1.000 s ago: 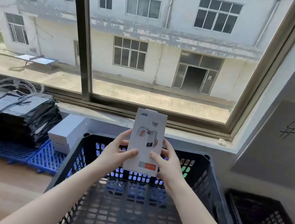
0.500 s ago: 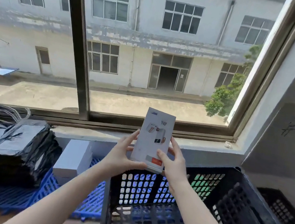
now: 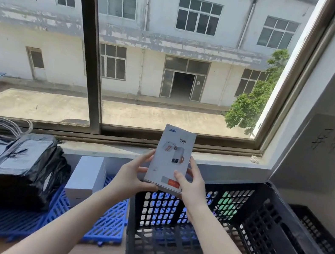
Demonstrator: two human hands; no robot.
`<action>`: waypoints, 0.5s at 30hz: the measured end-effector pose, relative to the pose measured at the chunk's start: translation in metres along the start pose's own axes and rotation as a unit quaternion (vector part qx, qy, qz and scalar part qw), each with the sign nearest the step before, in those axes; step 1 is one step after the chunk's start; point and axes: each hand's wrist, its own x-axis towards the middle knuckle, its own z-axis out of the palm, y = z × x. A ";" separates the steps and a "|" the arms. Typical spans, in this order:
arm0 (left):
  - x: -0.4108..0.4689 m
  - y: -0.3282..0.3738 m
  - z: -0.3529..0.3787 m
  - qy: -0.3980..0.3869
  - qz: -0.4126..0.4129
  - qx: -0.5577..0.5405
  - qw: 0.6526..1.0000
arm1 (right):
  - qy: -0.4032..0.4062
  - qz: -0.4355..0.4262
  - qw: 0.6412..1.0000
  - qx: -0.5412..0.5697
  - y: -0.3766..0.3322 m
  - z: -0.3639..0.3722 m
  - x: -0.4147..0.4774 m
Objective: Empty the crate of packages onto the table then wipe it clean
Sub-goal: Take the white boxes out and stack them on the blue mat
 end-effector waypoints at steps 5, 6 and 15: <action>-0.004 0.000 -0.001 -0.022 -0.011 -0.023 0.999 | 0.002 -0.007 1.000 -0.005 0.005 0.001 0.002; -0.002 -0.001 -0.003 -0.029 -0.016 -0.036 0.999 | 0.005 -0.009 1.000 -0.007 0.006 0.004 0.002; 0.053 -0.018 -0.010 0.010 -0.042 -0.120 0.992 | 0.039 -0.010 0.998 -0.044 -0.001 0.018 0.037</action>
